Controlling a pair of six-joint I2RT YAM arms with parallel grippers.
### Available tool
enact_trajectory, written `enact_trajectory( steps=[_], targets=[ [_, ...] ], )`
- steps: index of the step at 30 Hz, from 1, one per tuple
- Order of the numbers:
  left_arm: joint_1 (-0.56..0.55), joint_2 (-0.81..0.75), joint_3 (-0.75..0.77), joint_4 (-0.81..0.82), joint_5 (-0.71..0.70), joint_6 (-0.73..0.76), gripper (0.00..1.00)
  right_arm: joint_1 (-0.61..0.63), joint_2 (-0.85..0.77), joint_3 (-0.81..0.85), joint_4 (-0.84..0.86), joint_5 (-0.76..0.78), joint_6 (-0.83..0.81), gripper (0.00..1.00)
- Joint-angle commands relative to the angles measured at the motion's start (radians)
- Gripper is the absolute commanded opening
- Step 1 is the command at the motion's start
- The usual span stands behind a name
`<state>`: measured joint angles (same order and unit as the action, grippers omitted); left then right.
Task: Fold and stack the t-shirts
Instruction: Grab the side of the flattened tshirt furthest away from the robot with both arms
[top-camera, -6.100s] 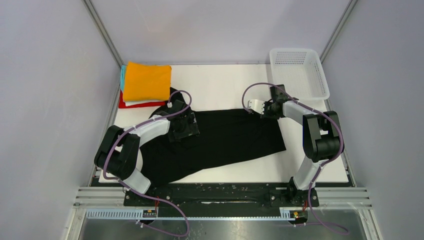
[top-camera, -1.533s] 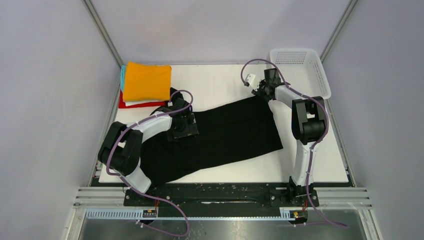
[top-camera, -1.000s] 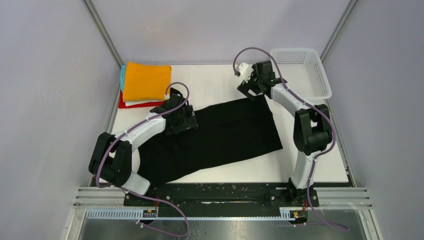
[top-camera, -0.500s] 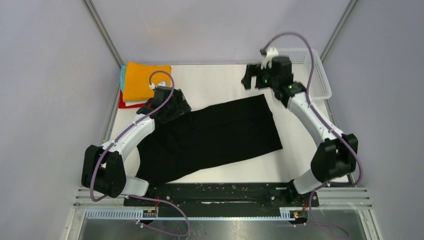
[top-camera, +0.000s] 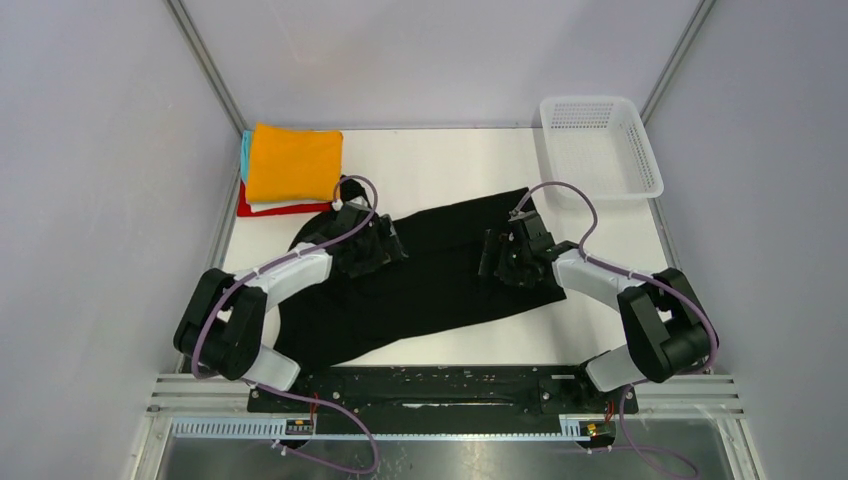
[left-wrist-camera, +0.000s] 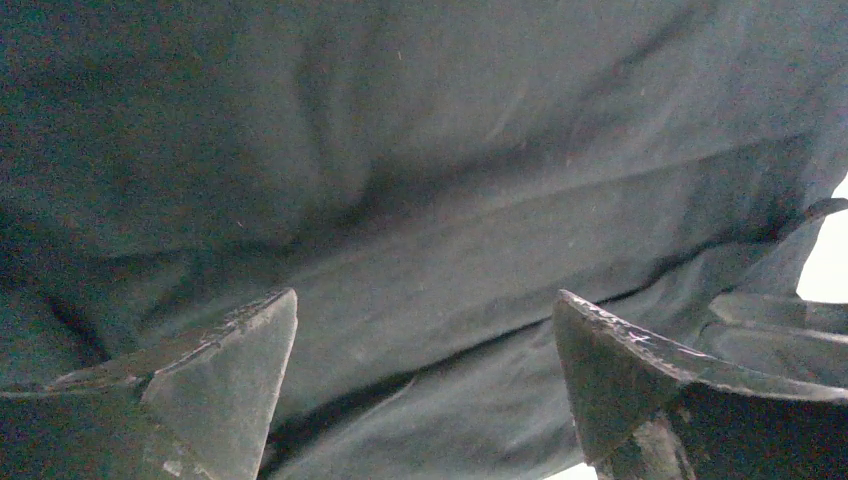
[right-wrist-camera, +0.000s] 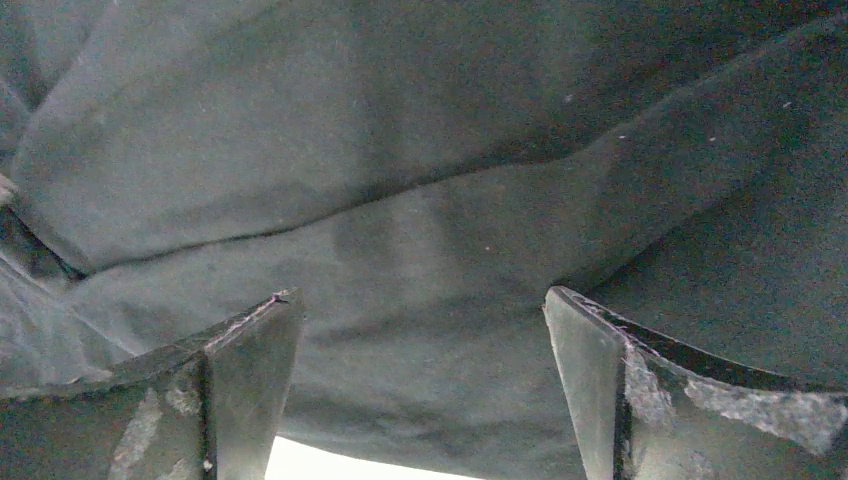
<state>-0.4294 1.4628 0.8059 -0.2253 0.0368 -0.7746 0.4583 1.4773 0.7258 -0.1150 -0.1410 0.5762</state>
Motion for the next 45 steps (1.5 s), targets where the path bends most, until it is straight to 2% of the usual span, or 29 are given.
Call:
enact_trajectory(
  steps=[1, 9, 14, 17, 19, 24, 27, 34, 41, 45],
  targets=[
    [-0.04, 0.022, -0.046, 0.072, 0.029, -0.04, 0.99, 0.008, -0.015, -0.085, 0.007, 0.087, 0.132, 0.99],
    [-0.169, -0.017, -0.207, 0.071, 0.003, -0.103, 0.99, 0.007, -0.146, -0.289, -0.049, 0.066, 0.22, 1.0],
    [-0.23, -0.11, -0.321, 0.07, 0.007, -0.157, 0.99, 0.01, -0.246, -0.325, -0.149, 0.09, 0.222, 1.0],
    [-0.25, -0.184, -0.336, 0.059, 0.005, -0.164, 0.99, 0.009, -0.305, -0.329, -0.234, 0.101, 0.21, 0.99],
    [-0.252, -0.216, -0.321, 0.042, -0.012, -0.161, 0.99, 0.01, -0.339, -0.334, -0.233, 0.108, 0.193, 0.99],
    [-0.25, -0.229, -0.179, -0.042, -0.188, -0.109, 0.99, 0.01, -0.37, -0.244, -0.206, 0.198, 0.14, 0.99],
    [-0.205, -0.197, -0.062, -0.096, -0.284, -0.084, 0.99, 0.009, -0.365, -0.166, -0.164, 0.211, 0.108, 1.0],
    [-0.026, -0.042, 0.123, -0.092, -0.248, -0.022, 0.99, 0.008, -0.233, -0.088, -0.026, 0.232, 0.085, 1.0],
    [0.112, 0.175, 0.279, -0.015, -0.19, 0.002, 0.99, -0.021, -0.077, -0.056, -0.008, 0.233, 0.097, 1.0],
    [0.139, 0.329, 0.492, -0.093, -0.226, 0.029, 0.98, -0.081, -0.059, -0.083, -0.008, 0.196, 0.113, 0.99]
  ],
)
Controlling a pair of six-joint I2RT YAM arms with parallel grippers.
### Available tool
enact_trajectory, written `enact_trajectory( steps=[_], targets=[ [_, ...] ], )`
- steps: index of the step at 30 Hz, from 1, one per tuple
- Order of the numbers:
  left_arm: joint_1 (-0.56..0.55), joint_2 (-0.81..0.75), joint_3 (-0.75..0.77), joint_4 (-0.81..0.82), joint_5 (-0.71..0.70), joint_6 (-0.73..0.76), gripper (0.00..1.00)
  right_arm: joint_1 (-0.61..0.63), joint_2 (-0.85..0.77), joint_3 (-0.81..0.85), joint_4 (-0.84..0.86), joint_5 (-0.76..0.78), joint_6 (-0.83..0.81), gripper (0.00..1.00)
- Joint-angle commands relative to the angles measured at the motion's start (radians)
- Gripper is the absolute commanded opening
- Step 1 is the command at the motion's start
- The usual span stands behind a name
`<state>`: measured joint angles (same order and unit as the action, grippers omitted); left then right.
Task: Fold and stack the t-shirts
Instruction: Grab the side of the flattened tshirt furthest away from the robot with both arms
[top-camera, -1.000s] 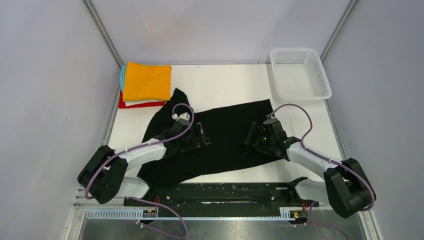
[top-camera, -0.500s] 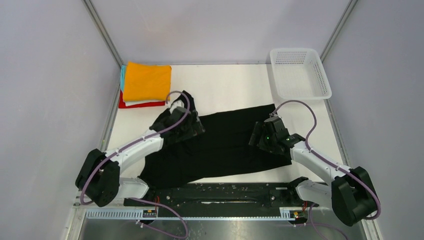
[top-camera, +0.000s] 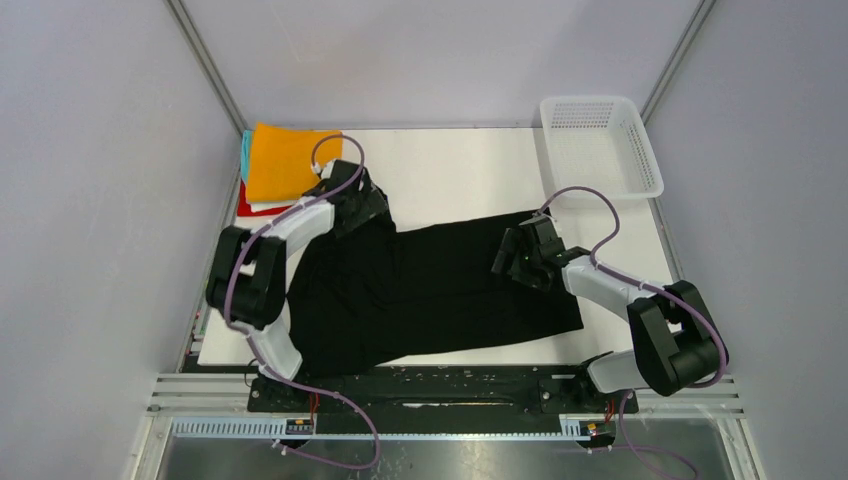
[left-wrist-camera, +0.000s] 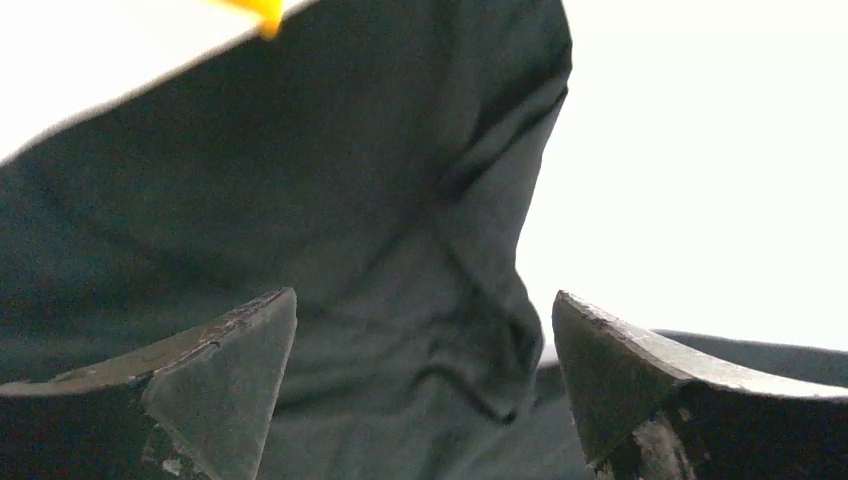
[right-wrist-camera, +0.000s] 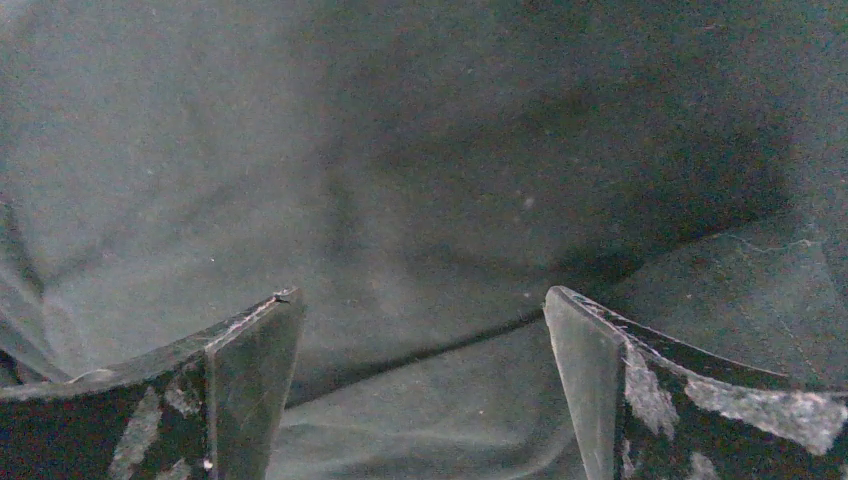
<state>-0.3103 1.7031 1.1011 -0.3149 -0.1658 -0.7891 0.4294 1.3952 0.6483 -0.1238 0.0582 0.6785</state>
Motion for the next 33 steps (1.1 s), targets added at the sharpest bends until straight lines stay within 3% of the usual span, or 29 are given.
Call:
enact_trajectory(
  steps=[1, 7, 11, 16, 19, 24, 29, 33],
  targets=[
    [0.02, 0.124, 0.237, -0.007, -0.037, 0.052, 0.98, -0.068, 0.021, -0.017, 0.001, -0.004, 0.016, 1.0],
    [0.031, 0.369, 0.545, -0.148, -0.1, 0.069, 0.96, -0.118, 0.018, -0.035, 0.009, -0.052, -0.008, 0.99],
    [0.032, 0.517, 0.776, -0.299, -0.176, 0.079, 0.88, -0.118, 0.023, -0.023, 0.011, -0.113, -0.029, 0.99],
    [0.034, 0.641, 0.964, -0.401, -0.283, 0.101, 0.82, -0.118, -0.014, -0.044, 0.029, -0.121, -0.045, 0.99],
    [0.037, 0.718, 1.052, -0.447, -0.265, 0.118, 0.78, -0.118, -0.047, -0.059, 0.045, -0.118, -0.044, 0.99],
    [0.037, 0.788, 1.135, -0.484, -0.218, 0.116, 0.66, -0.118, -0.085, -0.068, 0.037, -0.104, -0.049, 0.99],
    [0.036, 0.798, 1.134, -0.558, -0.255, 0.08, 0.54, -0.118, -0.123, -0.076, 0.03, -0.101, -0.053, 1.0],
    [0.036, 0.808, 1.132, -0.615, -0.28, 0.079, 0.31, -0.119, -0.154, -0.086, 0.029, -0.079, -0.062, 0.99]
  ],
)
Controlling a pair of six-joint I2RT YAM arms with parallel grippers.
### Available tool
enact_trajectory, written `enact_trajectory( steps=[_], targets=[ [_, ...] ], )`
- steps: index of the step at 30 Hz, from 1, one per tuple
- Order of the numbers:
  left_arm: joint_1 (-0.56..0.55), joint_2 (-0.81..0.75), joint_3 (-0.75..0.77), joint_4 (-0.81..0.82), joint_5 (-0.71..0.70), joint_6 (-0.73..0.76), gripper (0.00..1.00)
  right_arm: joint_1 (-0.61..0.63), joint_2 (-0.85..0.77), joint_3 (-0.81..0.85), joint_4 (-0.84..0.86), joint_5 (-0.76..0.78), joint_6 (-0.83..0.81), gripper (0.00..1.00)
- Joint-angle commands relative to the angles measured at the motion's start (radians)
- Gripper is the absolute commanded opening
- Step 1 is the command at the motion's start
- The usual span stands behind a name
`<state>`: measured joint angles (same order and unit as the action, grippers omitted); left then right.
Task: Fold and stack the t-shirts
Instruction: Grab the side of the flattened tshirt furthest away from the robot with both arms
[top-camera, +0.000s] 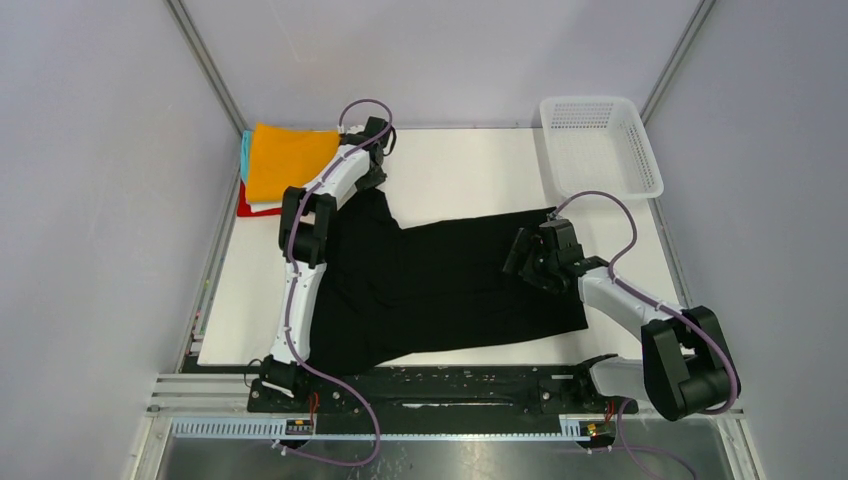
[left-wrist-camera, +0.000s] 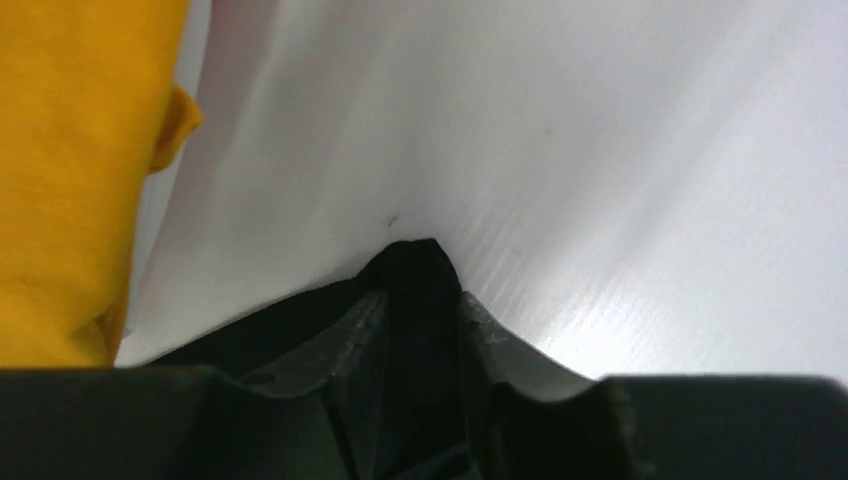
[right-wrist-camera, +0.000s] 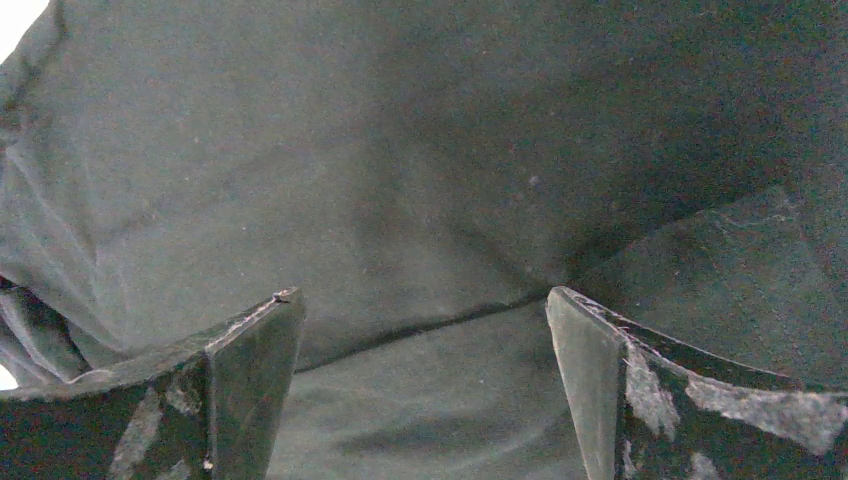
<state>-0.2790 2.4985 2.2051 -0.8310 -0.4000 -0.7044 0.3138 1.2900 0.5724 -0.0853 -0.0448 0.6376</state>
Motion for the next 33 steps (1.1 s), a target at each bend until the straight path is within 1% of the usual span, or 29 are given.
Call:
enact_trajectory(
  steps=[1, 2, 5, 8, 10, 11, 13, 14, 15, 17, 19, 20, 22, 24, 25, 28, 30, 32, 33],
  targets=[
    [0.004, 0.013, 0.028, -0.105, -0.052, -0.002, 0.26, -0.002, -0.06, -0.011, -0.012, 0.035, -0.026, 1.0],
    [0.004, 0.012, 0.028, -0.108, -0.054, 0.008, 0.22, -0.002, -0.068, -0.008, -0.016, 0.039, -0.038, 1.0],
    [0.005, -0.011, 0.024, -0.11, -0.051, 0.021, 0.01, -0.002, -0.091, 0.012, -0.044, 0.112, -0.095, 0.99],
    [0.004, -0.057, 0.013, -0.111, -0.057, 0.031, 0.0, -0.002, -0.108, 0.061, -0.045, 0.144, -0.174, 0.99],
    [0.005, -0.1, -0.001, -0.11, -0.055, 0.03, 0.0, -0.002, -0.111, 0.104, 0.03, 0.099, -0.244, 0.99],
    [0.005, -0.124, -0.015, -0.108, -0.055, 0.028, 0.0, -0.002, -0.108, 0.127, 0.11, 0.065, -0.296, 0.99],
    [0.003, -0.179, -0.054, -0.099, -0.06, 0.031, 0.0, -0.002, -0.089, 0.181, 0.239, -0.028, -0.465, 0.99],
    [0.004, -0.208, -0.09, -0.097, -0.068, 0.029, 0.0, -0.002, -0.074, 0.226, 0.271, -0.064, -0.551, 0.99],
    [0.002, -0.237, -0.118, -0.096, -0.075, 0.028, 0.0, -0.002, -0.053, 0.272, 0.287, -0.087, -0.634, 0.99],
    [0.002, -0.292, -0.182, -0.085, -0.084, 0.024, 0.0, -0.002, -0.002, 0.4, 0.274, -0.19, -0.841, 1.0],
    [0.001, -0.342, -0.243, -0.065, -0.074, 0.021, 0.0, -0.002, 0.05, 0.514, 0.165, -0.273, -1.035, 0.99],
    [0.001, -0.37, -0.267, -0.053, -0.068, 0.02, 0.0, -0.002, 0.077, 0.564, 0.088, -0.292, -1.169, 0.99],
    [-0.002, -0.399, -0.304, -0.042, -0.064, 0.02, 0.0, -0.003, 0.119, 0.634, -0.037, -0.286, -1.337, 0.99],
    [-0.005, -0.414, -0.319, -0.042, -0.071, 0.019, 0.0, -0.011, 0.16, 0.676, -0.112, -0.254, -1.461, 1.0],
    [-0.006, -0.417, -0.321, -0.041, -0.076, 0.021, 0.0, -0.017, 0.186, 0.706, -0.179, -0.245, -1.518, 1.0],
    [-0.006, -0.412, -0.312, -0.067, -0.094, 0.024, 0.0, -0.044, 0.295, 0.847, -0.393, -0.24, -1.623, 0.99],
    [-0.005, -0.408, -0.31, -0.088, -0.11, 0.021, 0.0, -0.066, 0.381, 0.939, -0.554, -0.227, -1.678, 0.97],
    [-0.006, -0.408, -0.312, -0.1, -0.113, 0.019, 0.0, -0.081, 0.462, 1.008, -0.656, -0.185, -1.727, 0.95],
    [-0.006, -0.41, -0.317, -0.104, -0.111, 0.017, 0.0, -0.086, 0.498, 1.028, -0.679, -0.162, -1.747, 0.95]
  ],
)
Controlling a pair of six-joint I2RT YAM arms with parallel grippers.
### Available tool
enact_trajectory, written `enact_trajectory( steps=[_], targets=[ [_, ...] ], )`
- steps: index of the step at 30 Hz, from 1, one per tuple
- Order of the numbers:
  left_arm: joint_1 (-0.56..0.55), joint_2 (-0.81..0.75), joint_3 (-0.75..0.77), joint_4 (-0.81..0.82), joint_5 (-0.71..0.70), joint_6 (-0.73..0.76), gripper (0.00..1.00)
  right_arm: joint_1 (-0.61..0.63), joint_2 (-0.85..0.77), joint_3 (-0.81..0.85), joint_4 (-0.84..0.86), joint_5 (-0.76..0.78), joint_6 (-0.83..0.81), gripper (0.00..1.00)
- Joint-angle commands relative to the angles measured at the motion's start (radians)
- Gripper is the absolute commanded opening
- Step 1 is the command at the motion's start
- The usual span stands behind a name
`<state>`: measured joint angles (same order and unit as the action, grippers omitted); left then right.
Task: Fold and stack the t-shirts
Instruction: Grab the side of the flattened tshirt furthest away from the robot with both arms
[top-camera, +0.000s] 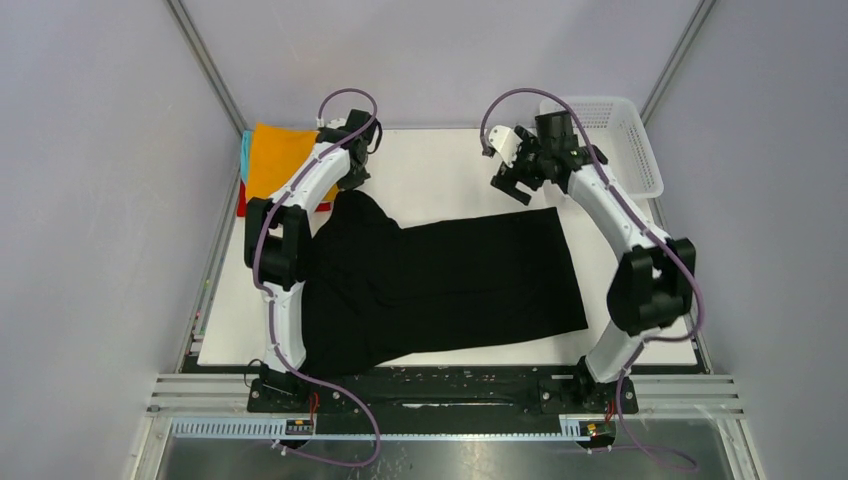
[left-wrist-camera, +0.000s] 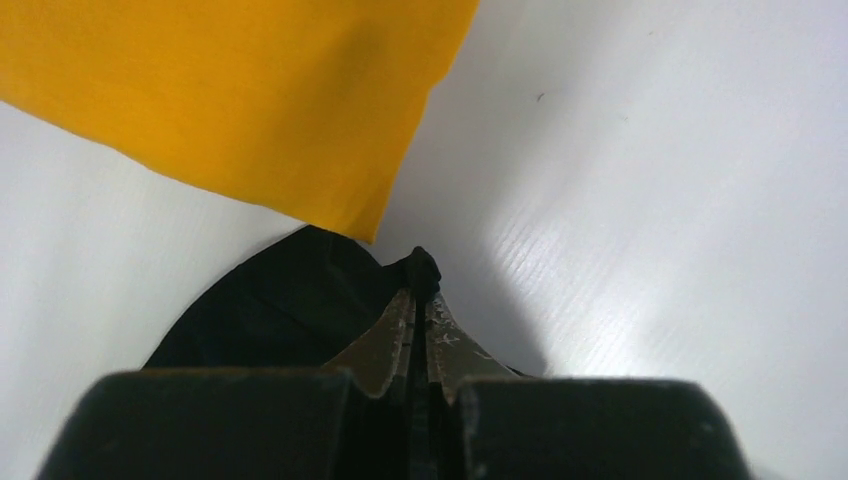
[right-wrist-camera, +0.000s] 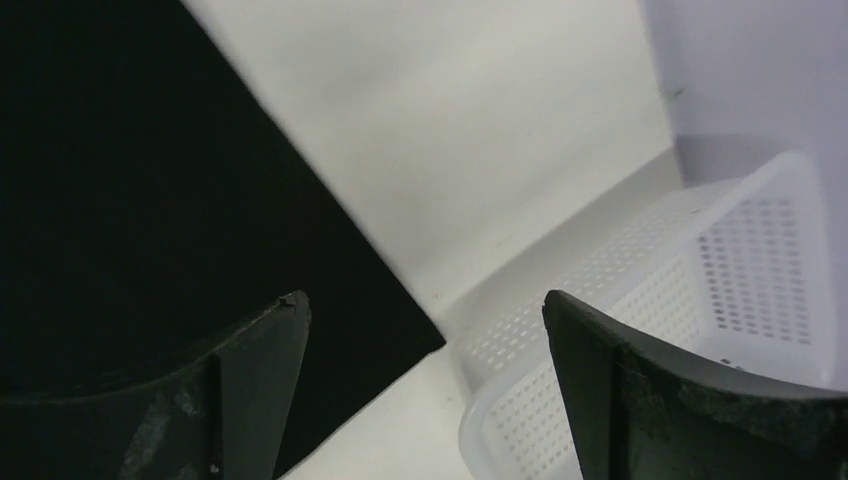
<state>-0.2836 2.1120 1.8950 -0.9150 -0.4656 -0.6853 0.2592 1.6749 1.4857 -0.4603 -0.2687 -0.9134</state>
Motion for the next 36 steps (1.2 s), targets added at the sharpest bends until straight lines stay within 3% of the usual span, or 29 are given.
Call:
enact_trajectory(
  steps=[1, 9, 16, 33, 36],
  targets=[
    [-0.001, -0.027, -0.01, -0.026, -0.045, -0.007, 0.0, -0.035, 0.145, 0.128, -0.311, 0.082, -0.208, 0.94],
    [-0.005, -0.108, -0.086, -0.012, -0.093, -0.032, 0.0, -0.076, 0.367, 0.258, -0.365, 0.098, -0.279, 0.89],
    [-0.008, -0.075, -0.071, 0.049, -0.067, -0.012, 0.0, -0.104, 0.498, 0.32, -0.362, 0.114, -0.3, 0.81],
    [-0.012, -0.048, -0.037, 0.078, -0.102, 0.009, 0.0, -0.127, 0.619, 0.369, -0.505, 0.094, -0.39, 0.6],
    [-0.011, -0.038, -0.021, 0.089, -0.109, 0.018, 0.0, -0.126, 0.627, 0.383, -0.533, 0.078, -0.403, 0.48]
  ],
)
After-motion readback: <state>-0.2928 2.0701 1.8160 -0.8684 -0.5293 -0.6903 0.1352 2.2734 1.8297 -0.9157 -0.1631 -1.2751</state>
